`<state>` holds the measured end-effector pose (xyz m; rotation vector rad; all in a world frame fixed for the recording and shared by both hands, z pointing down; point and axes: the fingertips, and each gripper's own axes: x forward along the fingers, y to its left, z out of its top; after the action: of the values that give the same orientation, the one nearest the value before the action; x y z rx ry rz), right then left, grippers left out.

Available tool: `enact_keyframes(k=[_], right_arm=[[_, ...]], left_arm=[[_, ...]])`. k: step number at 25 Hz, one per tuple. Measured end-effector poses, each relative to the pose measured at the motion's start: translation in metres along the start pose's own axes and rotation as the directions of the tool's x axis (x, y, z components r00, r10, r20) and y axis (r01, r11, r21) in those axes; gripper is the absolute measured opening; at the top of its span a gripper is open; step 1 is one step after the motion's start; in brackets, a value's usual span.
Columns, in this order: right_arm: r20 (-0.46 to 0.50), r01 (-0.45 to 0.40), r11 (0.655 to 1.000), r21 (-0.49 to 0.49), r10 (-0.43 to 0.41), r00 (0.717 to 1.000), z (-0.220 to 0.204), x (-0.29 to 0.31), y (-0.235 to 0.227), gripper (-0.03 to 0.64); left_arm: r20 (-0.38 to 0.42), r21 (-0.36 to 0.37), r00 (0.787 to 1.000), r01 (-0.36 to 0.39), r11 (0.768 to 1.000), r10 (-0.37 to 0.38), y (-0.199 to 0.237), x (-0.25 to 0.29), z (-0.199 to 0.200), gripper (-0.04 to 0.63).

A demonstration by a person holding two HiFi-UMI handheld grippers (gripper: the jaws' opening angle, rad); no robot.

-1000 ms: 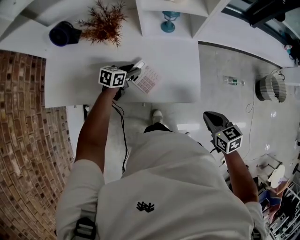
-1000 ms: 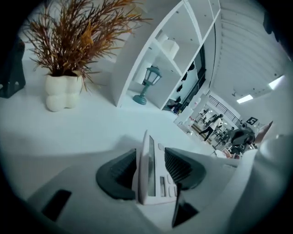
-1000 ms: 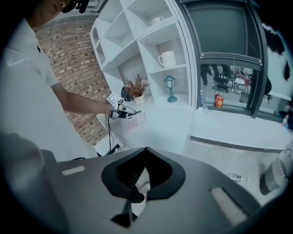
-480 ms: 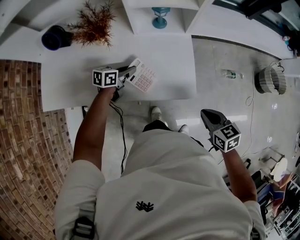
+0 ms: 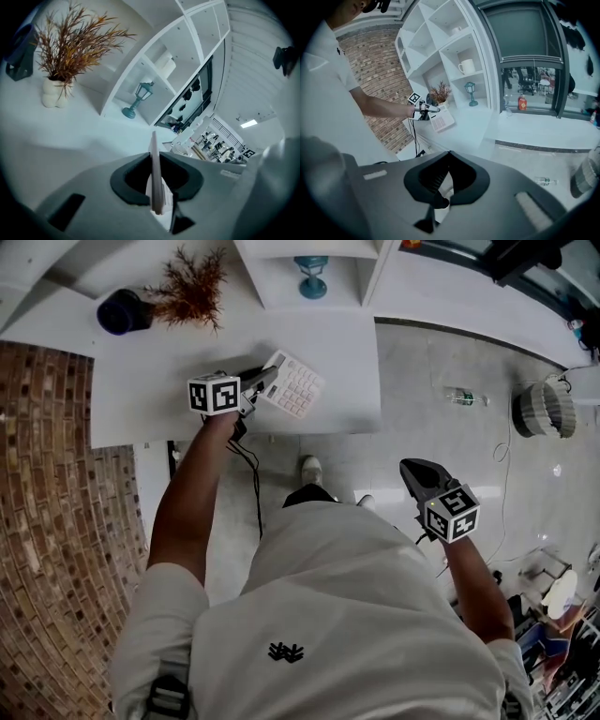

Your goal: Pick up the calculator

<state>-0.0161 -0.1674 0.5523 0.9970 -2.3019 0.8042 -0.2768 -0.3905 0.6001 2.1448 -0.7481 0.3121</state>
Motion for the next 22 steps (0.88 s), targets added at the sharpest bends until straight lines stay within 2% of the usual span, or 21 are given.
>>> enact_keyframes(k=[9, 13, 22], right_arm=[[0.027, -0.026, 0.999, -0.023, 0.026, 0.999, -0.020, -0.039, -0.011, 0.012], [0.033, -0.039, 0.999, -0.017, 0.040, 0.999, -0.033, -0.058, -0.015, 0.012], [0.046, -0.086, 0.996, -0.024, 0.087, 0.995, -0.068, -0.090, -0.014, 0.012]], left_arm=[[0.056, 0.037, 0.998, 0.010, 0.999, -0.012, -0.090, 0.007, 0.011, 0.060], [0.084, 0.046, 0.996, -0.010, 0.999, 0.006, -0.121, 0.006, 0.010, 0.060], [0.144, 0.032, 0.989, -0.034, 0.999, 0.029, -0.190, -0.004, -0.005, 0.060]])
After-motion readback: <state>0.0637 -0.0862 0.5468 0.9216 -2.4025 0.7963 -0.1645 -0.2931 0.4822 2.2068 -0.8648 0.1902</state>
